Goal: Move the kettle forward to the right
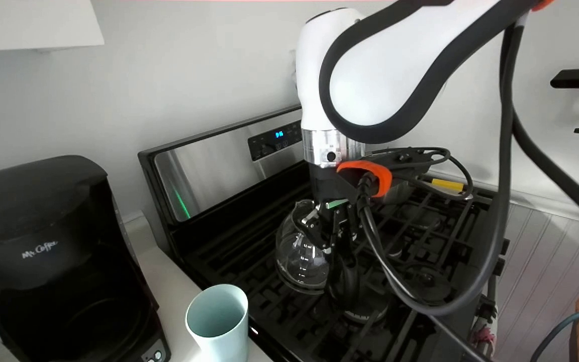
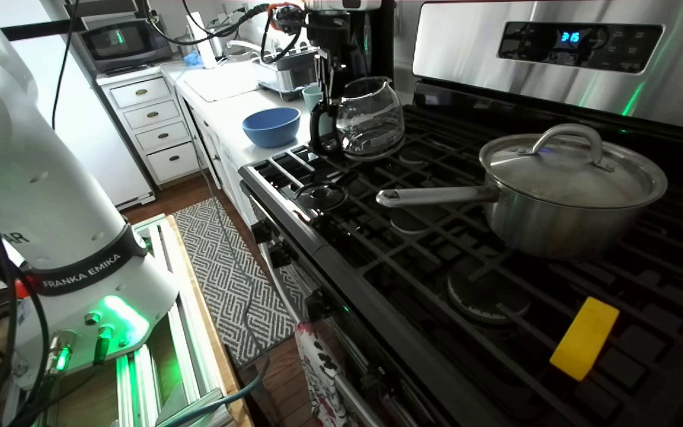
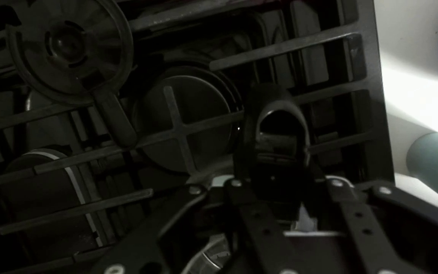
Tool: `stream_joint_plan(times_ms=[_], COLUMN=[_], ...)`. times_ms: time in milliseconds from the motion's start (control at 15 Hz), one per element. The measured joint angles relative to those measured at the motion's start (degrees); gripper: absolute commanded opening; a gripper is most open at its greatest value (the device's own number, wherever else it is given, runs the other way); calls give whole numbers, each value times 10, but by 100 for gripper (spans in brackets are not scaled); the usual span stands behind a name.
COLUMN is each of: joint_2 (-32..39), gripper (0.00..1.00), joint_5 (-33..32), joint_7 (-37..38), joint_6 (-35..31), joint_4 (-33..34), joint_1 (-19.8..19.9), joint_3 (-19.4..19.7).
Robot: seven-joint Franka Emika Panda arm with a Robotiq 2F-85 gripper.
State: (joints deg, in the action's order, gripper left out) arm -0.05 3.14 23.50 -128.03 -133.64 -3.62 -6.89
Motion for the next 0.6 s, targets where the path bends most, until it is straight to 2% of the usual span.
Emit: stream_joint_plan(times_ms=[600], joint_2=[-7], gripper=[8], joint_5=[-25], joint_7=[1], joint_6=[0], joint_4=[-1], joint_1=[-9], joint_3=[0])
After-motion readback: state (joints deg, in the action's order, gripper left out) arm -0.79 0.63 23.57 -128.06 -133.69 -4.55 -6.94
